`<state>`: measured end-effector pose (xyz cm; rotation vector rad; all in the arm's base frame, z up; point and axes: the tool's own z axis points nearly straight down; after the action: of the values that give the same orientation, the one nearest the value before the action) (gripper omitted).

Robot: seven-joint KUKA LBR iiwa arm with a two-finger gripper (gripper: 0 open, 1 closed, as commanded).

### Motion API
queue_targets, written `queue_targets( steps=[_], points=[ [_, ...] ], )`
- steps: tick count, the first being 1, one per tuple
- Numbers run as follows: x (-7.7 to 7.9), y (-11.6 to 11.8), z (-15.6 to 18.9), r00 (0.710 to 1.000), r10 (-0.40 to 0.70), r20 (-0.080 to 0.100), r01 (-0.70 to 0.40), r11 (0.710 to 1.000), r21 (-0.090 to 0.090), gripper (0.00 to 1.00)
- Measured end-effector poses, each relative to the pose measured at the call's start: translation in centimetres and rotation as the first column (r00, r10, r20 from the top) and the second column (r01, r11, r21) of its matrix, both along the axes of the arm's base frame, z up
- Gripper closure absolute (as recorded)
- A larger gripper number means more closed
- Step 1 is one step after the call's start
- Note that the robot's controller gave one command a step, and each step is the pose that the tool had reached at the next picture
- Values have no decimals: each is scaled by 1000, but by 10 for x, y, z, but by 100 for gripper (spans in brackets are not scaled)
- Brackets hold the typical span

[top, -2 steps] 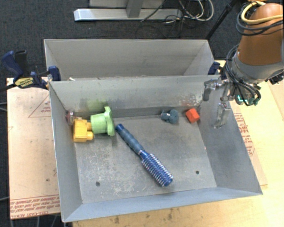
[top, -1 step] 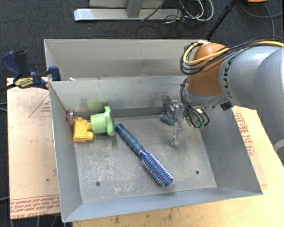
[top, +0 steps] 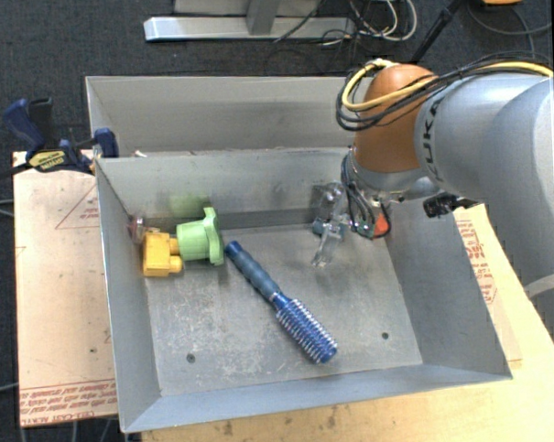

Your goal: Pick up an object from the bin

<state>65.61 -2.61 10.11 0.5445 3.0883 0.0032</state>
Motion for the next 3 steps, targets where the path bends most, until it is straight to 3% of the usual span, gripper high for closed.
queue_targets(
  steps=[1, 2, 3],
  points=[
    [0, -20, 5, 999, -48, -2, 48, 999, -1, 0],
    [0, -24, -32, 958, -286, -11, 286, 958, -1, 0],
    [0, -24, -31, 959, -283, -9, 283, 959, -3, 0]
  ],
)
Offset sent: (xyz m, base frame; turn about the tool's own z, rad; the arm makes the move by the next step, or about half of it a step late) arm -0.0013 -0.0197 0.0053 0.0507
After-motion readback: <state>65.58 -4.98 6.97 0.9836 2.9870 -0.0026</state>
